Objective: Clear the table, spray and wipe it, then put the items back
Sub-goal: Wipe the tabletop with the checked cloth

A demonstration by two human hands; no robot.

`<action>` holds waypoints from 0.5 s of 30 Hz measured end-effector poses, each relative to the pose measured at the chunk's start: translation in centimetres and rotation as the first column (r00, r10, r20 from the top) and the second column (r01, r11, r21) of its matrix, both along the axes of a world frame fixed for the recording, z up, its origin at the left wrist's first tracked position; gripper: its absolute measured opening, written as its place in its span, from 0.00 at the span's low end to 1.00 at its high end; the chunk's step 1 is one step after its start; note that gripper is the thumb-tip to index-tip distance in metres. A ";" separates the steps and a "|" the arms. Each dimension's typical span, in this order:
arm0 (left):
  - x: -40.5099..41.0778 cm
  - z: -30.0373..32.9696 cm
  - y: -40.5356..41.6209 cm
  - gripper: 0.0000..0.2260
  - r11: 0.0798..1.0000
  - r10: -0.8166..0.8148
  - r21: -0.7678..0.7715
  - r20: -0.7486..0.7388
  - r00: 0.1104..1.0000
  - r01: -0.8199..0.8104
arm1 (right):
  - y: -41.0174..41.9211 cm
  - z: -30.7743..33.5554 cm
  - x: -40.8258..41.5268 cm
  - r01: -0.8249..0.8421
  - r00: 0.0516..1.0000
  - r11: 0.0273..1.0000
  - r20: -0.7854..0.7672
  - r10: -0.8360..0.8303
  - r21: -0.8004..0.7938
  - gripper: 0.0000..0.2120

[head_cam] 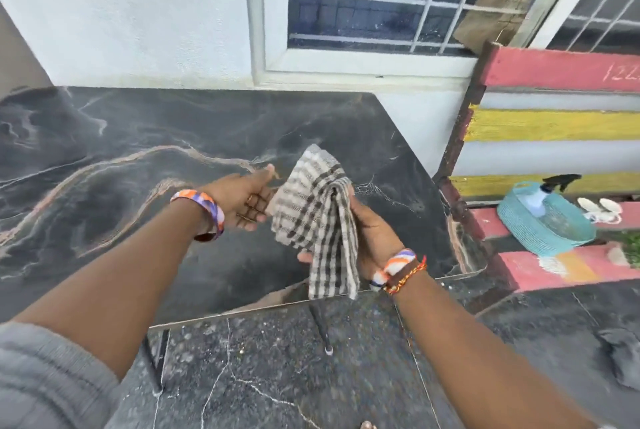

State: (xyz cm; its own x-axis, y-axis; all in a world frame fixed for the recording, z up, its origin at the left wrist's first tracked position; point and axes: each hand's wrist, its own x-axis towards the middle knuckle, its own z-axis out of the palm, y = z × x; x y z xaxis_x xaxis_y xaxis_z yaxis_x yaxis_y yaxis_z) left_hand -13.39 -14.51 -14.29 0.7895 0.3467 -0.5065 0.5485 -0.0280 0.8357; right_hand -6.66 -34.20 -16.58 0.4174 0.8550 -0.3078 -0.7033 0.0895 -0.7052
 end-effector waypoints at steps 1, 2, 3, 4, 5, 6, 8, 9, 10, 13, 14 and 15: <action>1.5 0.1 -1.1 0.25 0.999 -0.034 -0.009 -0.015 0.999 0.034 | -1.1 0.2 1.3 0.094 0.995 0.995 -0.031 -0.094 0.019 0.45; 3.8 0.5 -2.7 0.26 0.996 -0.091 -0.020 -0.027 0.996 0.090 | -2.8 0.5 3.1 0.209 0.978 0.977 -0.023 -0.208 0.050 0.42; 5.7 0.8 -4.2 0.27 0.990 -0.133 -0.054 -0.026 0.991 0.131 | -4.2 1.1 4.4 0.309 0.950 0.948 0.019 -0.311 0.071 0.36; 6.8 1.1 -5.3 0.27 0.981 -0.155 -0.115 -0.011 0.988 0.153 | -5.0 1.6 5.1 0.381 0.918 0.921 0.081 -0.387 0.080 0.29; 8.6 1.5 -7.2 0.28 0.964 -0.201 -0.170 0.023 0.979 0.202 | -6.5 2.2 6.1 0.436 0.883 0.896 0.151 -0.444 0.083 0.21; 10.6 1.8 -9.4 0.28 0.945 -0.242 -0.210 0.071 0.968 0.252 | -8.4 2.4 7.3 0.482 0.846 0.873 0.224 -0.485 0.069 0.14; 14.5 2.1 -14.6 0.26 0.906 -0.309 -0.253 0.150 0.939 0.338 | -12.7 2.9 9.5 0.564 0.772 0.825 0.330 -0.544 0.042 0.07; 16.1 2.3 -17.3 0.26 0.884 -0.347 -0.266 0.179 0.921 0.385 | -14.9 2.9 10.6 0.591 0.743 0.806 0.371 -0.557 0.026 0.08; 17.9 2.5 -20.3 0.25 0.859 -0.378 -0.287 0.202 0.904 0.424 | -17.3 2.8 11.8 0.607 0.713 0.794 0.429 -0.555 0.018 0.09; 21.7 2.8 -27.2 0.27 0.814 -0.443 -0.288 0.255 0.860 0.505 | -23.4 2.6 14.7 0.641 0.649 0.766 0.564 -0.510 -0.045 0.15; 22.9 2.6 -29.0 0.29 0.808 -0.472 -0.260 0.252 0.845 0.529 | -25.4 2.4 15.7 0.652 0.634 0.757 0.588 -0.502 -0.057 0.17; 24.2 2.5 -31.1 0.29 0.803 -0.504 -0.224 0.238 0.830 0.552 | -27.6 2.6 16.7 0.661 0.624 0.748 0.598 -0.503 -0.060 0.19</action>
State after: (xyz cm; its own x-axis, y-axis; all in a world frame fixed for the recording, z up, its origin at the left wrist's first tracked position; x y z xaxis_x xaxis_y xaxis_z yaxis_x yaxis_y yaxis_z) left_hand 10.82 -45.63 -11.83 0.8862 -0.2803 -0.3689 0.3749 -0.0340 0.9264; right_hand 10.00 -61.78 -13.93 0.9539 0.2962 -0.0477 -0.0854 0.1156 -0.9896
